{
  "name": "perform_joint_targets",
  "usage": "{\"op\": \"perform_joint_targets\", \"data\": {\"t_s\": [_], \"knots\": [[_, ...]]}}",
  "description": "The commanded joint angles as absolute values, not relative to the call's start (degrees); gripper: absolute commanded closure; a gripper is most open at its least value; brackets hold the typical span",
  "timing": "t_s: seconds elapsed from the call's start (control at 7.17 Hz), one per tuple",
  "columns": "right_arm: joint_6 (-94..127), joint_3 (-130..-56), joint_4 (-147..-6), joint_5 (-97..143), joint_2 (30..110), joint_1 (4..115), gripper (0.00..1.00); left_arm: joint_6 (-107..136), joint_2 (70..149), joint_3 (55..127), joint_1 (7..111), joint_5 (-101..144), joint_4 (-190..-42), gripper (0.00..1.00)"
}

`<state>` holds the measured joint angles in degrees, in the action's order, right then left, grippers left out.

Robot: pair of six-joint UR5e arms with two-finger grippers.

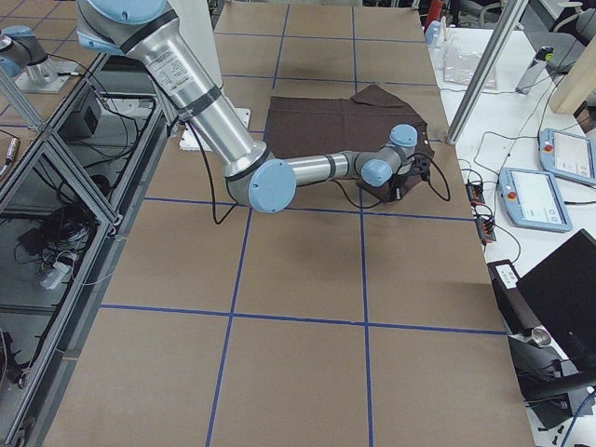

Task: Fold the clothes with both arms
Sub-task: 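Grasp the sleeve with the right gripper and fold it inward onto the shirt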

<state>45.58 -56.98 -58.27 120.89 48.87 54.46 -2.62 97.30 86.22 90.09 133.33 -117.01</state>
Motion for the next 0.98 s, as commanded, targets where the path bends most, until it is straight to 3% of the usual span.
{"op": "perform_joint_targets", "data": {"t_s": [0.0, 0.42, 0.7, 0.84], "knots": [[46.5, -59.9, -58.3, 120.9, 46.0, 54.2, 1.0, -2.5, 97.5, 86.2, 90.1, 133.3, -117.0, 0.0], [48.2, -59.5, -58.5, 110.5, 36.9, 45.7, 1.0, -2.7, 97.5, 86.2, 90.2, 133.3, -117.0, 0.0], [48.3, -57.4, -58.4, 106.4, 35.5, 43.5, 1.0, -2.5, 97.5, 86.2, 90.1, 133.3, -116.9, 0.0], [48.3, -57.0, -58.4, 106.4, 35.6, 43.6, 0.57, -2.4, 97.5, 86.2, 90.1, 133.3, -116.9, 0.0]]}}
